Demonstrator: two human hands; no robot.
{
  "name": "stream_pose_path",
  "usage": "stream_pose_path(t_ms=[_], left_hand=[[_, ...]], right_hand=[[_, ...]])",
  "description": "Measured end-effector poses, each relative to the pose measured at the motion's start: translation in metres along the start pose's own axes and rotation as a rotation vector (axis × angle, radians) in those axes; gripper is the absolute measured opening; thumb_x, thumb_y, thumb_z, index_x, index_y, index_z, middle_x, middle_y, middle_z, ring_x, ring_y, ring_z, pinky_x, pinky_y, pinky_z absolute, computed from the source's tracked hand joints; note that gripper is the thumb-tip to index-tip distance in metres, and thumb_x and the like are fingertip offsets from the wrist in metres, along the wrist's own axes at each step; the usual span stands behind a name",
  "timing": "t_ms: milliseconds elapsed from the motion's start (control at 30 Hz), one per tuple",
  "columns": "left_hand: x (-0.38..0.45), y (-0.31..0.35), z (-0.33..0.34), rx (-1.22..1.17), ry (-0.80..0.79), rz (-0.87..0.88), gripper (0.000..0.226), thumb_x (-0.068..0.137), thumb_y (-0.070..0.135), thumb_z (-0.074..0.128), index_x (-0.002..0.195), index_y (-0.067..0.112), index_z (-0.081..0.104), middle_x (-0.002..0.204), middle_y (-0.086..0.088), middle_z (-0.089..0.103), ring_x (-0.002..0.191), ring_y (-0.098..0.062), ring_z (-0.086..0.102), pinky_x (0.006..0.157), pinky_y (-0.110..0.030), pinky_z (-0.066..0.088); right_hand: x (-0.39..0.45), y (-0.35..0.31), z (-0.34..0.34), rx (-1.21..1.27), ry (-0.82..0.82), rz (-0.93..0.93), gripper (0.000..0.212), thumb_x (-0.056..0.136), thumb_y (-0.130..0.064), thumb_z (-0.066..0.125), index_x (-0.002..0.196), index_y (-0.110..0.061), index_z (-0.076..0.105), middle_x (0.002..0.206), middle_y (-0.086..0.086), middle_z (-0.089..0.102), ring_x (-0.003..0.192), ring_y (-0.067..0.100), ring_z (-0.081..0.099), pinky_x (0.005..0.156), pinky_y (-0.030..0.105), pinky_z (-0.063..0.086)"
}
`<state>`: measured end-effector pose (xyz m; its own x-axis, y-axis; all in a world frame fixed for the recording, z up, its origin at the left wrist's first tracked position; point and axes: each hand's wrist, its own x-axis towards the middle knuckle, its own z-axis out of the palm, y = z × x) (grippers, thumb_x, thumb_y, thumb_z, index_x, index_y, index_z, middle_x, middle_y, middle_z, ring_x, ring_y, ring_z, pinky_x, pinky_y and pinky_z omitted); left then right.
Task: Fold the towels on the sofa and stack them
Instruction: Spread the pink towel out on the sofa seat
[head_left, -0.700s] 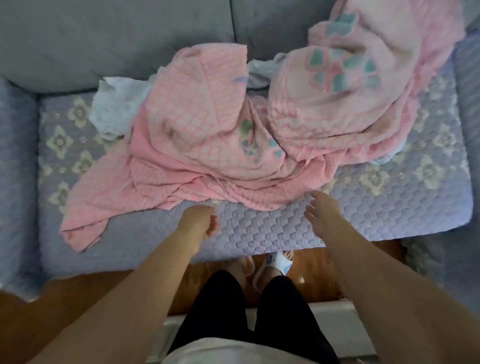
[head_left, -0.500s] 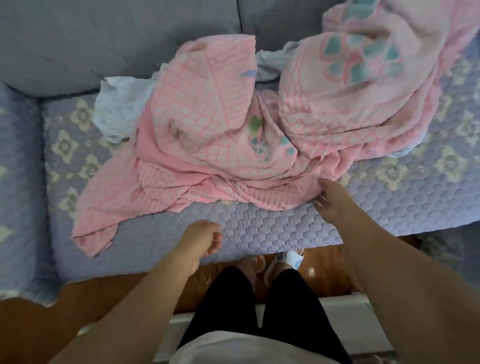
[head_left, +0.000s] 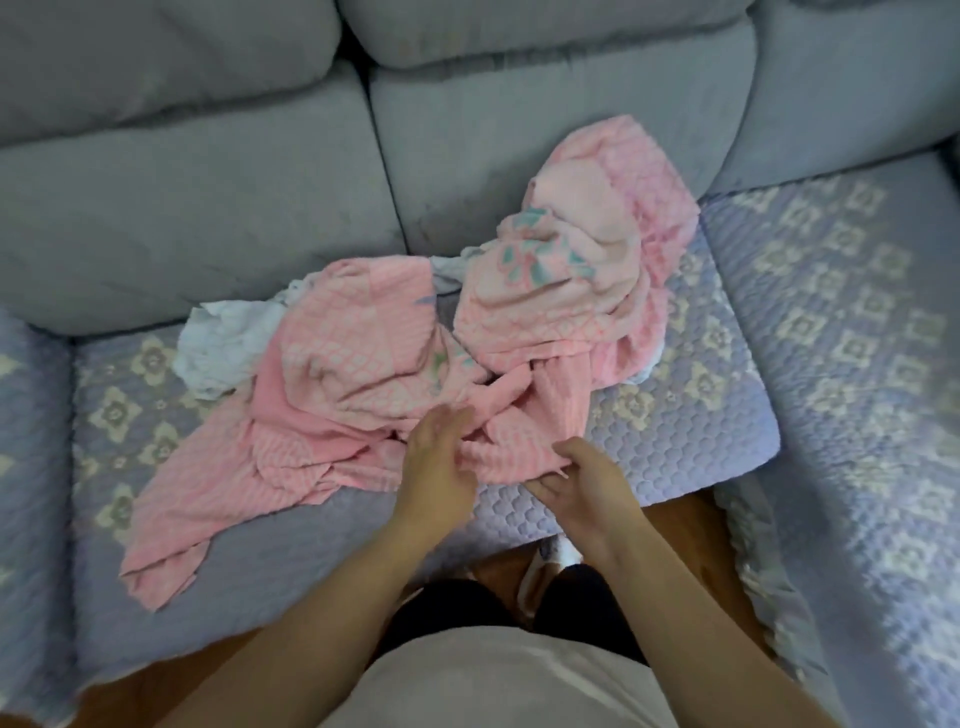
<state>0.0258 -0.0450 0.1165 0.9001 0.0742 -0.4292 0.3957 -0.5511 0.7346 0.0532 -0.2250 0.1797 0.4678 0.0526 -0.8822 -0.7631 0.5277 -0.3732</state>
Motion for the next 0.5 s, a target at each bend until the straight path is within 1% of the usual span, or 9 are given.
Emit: stream_pose_path(t_ms=[67, 100, 133, 200, 267, 300, 367, 433, 500], left_hand=[[0.014, 0.008, -0.003, -0.088, 0.03, -0.02, 0.067, 0.079, 0.009, 0.061, 0.135, 0.045, 0.052, 0.132, 0.007, 0.049, 0.118, -0.022, 0.055, 0.102, -0.049, 0.05], [0.023, 0.012, -0.001, -0.054, 0.035, -0.034, 0.06, 0.082, 0.021, 0.064, 0.137, 0.04, 0.052, 0.128, 0.009, 0.05, 0.112, -0.019, 0.057, 0.098, -0.045, 0.052], [0.032, 0.015, 0.002, 0.055, 0.007, -0.04, 0.056, 0.083, 0.032, 0.066, 0.138, 0.032, 0.053, 0.125, 0.008, 0.051, 0.11, -0.018, 0.057, 0.095, -0.039, 0.051], [0.044, 0.017, 0.014, 0.293, -0.053, -0.069, 0.041, 0.087, 0.045, 0.062, 0.12, 0.021, 0.06, 0.113, 0.0, 0.061, 0.103, -0.023, 0.063, 0.083, -0.035, 0.05], [0.044, 0.023, 0.022, 0.399, -0.053, -0.079, 0.023, 0.097, 0.038, 0.054, 0.101, 0.016, 0.06, 0.1, -0.01, 0.065, 0.094, -0.033, 0.064, 0.074, -0.037, 0.047], [0.041, 0.027, 0.026, 0.369, -0.018, -0.084, 0.018, 0.099, 0.032, 0.051, 0.098, 0.016, 0.059, 0.095, -0.011, 0.067, 0.091, -0.033, 0.065, 0.073, -0.038, 0.047], [0.026, 0.045, 0.027, 0.244, 0.101, -0.122, 0.016, 0.099, 0.026, 0.048, 0.1, 0.018, 0.062, 0.093, -0.01, 0.07, 0.089, -0.032, 0.066, 0.075, -0.039, 0.051], [0.0, 0.069, 0.02, 0.143, 0.178, -0.105, 0.025, 0.098, 0.027, 0.044, 0.11, 0.02, 0.065, 0.099, -0.007, 0.072, 0.091, -0.028, 0.066, 0.079, -0.037, 0.052], [-0.038, 0.097, 0.009, -0.004, 0.218, -0.067, 0.022, 0.102, 0.021, 0.047, 0.111, 0.022, 0.068, 0.099, 0.006, 0.071, 0.092, -0.015, 0.065, 0.079, -0.025, 0.048]], right_hand=[[-0.014, -0.007, -0.004, -0.079, -0.017, -0.004, 0.036, 0.096, -0.007, 0.052, 0.131, -0.001, 0.054, 0.124, 0.019, 0.067, 0.109, 0.032, 0.07, 0.098, 0.046, 0.054], [-0.019, -0.011, -0.007, -0.109, -0.031, -0.004, 0.034, 0.096, -0.006, 0.051, 0.13, -0.001, 0.055, 0.121, 0.019, 0.069, 0.108, 0.031, 0.07, 0.099, 0.045, 0.054], [-0.022, -0.013, -0.01, -0.14, -0.062, -0.001, 0.032, 0.097, -0.005, 0.05, 0.128, -0.001, 0.056, 0.118, 0.018, 0.071, 0.108, 0.031, 0.07, 0.099, 0.045, 0.053], [-0.024, -0.016, -0.02, -0.204, -0.132, 0.025, 0.029, 0.097, -0.004, 0.049, 0.124, -0.002, 0.059, 0.113, 0.016, 0.073, 0.107, 0.03, 0.07, 0.1, 0.045, 0.053], [-0.017, -0.02, -0.034, -0.296, -0.153, 0.088, 0.025, 0.096, -0.003, 0.05, 0.118, -0.001, 0.061, 0.107, 0.016, 0.074, 0.1, 0.031, 0.071, 0.096, 0.045, 0.056], [-0.014, -0.024, -0.044, -0.374, -0.13, 0.124, 0.021, 0.095, -0.002, 0.052, 0.114, -0.001, 0.062, 0.101, 0.015, 0.073, 0.094, 0.031, 0.072, 0.093, 0.045, 0.057], [-0.003, -0.037, -0.067, -0.66, 0.007, 0.157, 0.012, 0.093, -0.003, 0.055, 0.101, -0.004, 0.063, 0.095, 0.016, 0.068, 0.087, 0.029, 0.07, 0.091, 0.044, 0.056], [0.006, -0.052, -0.085, -1.029, 0.14, 0.09, 0.006, 0.09, -0.007, 0.056, 0.087, -0.011, 0.06, 0.098, 0.017, 0.063, 0.085, 0.028, 0.063, 0.089, 0.045, 0.055], [0.007, -0.065, -0.084, -1.117, 0.109, -0.03, 0.007, 0.088, -0.01, 0.055, 0.081, -0.012, 0.057, 0.104, 0.024, 0.065, 0.085, 0.028, 0.059, 0.081, 0.044, 0.054]])
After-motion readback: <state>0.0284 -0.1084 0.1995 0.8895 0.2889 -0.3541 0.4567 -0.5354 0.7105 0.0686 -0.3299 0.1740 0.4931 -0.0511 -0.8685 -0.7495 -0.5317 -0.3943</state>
